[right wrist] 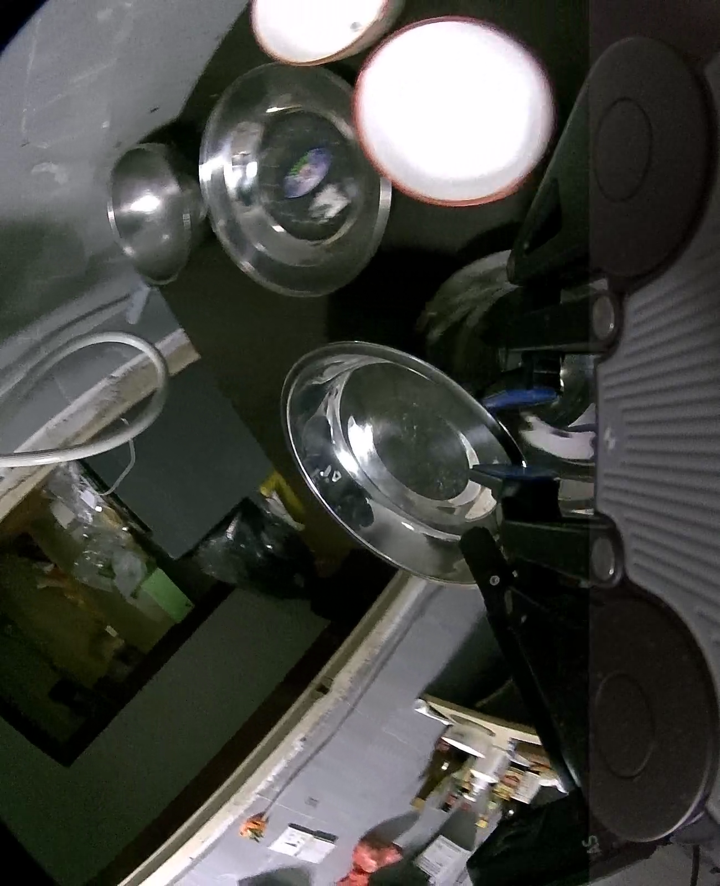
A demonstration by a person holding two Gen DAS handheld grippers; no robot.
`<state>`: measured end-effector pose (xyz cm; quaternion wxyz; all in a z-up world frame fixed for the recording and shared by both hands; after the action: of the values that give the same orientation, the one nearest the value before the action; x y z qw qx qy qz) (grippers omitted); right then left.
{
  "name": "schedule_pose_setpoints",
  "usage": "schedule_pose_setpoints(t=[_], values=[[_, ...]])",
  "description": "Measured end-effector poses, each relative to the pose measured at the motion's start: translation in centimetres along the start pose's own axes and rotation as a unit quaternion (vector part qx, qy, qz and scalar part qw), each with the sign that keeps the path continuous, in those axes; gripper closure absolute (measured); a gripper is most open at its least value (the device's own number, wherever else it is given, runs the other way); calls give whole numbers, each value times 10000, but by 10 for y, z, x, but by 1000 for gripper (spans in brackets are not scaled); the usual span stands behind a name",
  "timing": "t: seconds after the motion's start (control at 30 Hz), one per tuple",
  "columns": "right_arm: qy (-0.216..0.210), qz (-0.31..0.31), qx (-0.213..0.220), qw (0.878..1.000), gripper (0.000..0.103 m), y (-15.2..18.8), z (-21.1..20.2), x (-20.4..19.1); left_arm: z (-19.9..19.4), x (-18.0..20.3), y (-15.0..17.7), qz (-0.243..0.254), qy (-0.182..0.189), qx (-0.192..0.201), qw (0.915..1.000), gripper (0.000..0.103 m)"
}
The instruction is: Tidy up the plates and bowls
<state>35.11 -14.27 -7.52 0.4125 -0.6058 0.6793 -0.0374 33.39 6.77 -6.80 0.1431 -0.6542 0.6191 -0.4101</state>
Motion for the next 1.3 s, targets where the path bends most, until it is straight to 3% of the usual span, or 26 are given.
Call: schedule_pose_setpoints(t=[0.4, 0.77, 1.3], values=[[-7, 123, -484, 9988, 79, 32, -22, 11, -23, 6, 37, -155, -145, -343, 9992, 79], [40, 490, -729, 9961, 79, 36, -26, 23, -22, 24, 44, 79, -345, -614, 9975, 78], [150, 608, -921, 9938, 79, 36, -23, 29, -14, 28, 48, 33, -448, -873, 9952, 77]])
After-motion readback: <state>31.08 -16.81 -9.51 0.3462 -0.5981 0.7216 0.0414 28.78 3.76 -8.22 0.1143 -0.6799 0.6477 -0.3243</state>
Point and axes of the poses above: each gripper's, at about its wrist camera, not at the fingertips, and z roughly the way its jaws point, x to its right, y to its underside, the point moved 4 cm from there along z, roughly the way its jaws point, and after that the axes turned 8 degrees about y, right-handed, at the moved point
